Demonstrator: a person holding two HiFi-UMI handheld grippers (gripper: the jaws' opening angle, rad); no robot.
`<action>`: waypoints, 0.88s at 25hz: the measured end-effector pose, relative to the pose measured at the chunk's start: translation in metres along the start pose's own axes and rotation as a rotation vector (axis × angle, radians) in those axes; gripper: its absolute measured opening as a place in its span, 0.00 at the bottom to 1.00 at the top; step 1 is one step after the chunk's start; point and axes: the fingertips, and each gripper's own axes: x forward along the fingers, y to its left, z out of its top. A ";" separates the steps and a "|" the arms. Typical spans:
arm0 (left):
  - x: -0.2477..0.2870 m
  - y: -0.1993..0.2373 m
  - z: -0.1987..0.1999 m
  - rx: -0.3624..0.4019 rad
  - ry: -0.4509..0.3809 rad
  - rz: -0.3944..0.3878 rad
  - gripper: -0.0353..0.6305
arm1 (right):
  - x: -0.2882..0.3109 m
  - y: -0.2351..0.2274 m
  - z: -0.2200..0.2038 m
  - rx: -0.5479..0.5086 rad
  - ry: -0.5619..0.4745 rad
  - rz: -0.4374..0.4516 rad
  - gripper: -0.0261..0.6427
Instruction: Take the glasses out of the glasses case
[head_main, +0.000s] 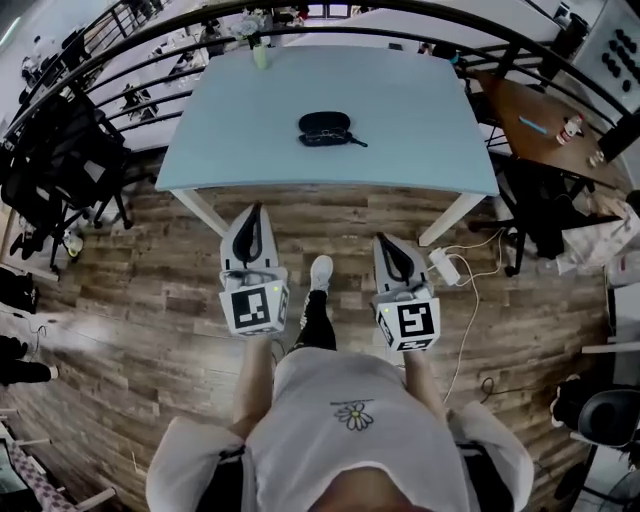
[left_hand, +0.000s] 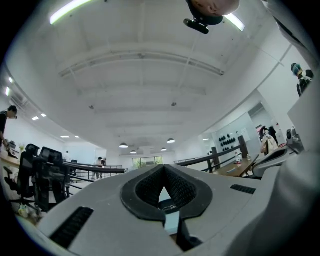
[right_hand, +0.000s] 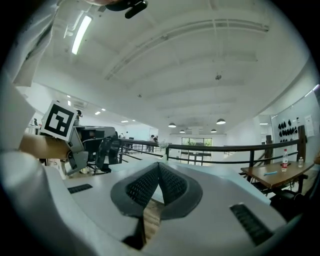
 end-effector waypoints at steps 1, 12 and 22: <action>0.013 0.004 0.001 -0.008 -0.009 0.000 0.08 | 0.010 -0.007 0.003 -0.010 -0.004 -0.009 0.05; 0.178 0.045 -0.013 -0.045 -0.029 -0.052 0.08 | 0.174 -0.073 0.029 -0.100 -0.009 -0.040 0.05; 0.316 0.099 -0.040 -0.085 -0.066 -0.065 0.08 | 0.320 -0.118 0.024 -0.203 0.065 -0.129 0.05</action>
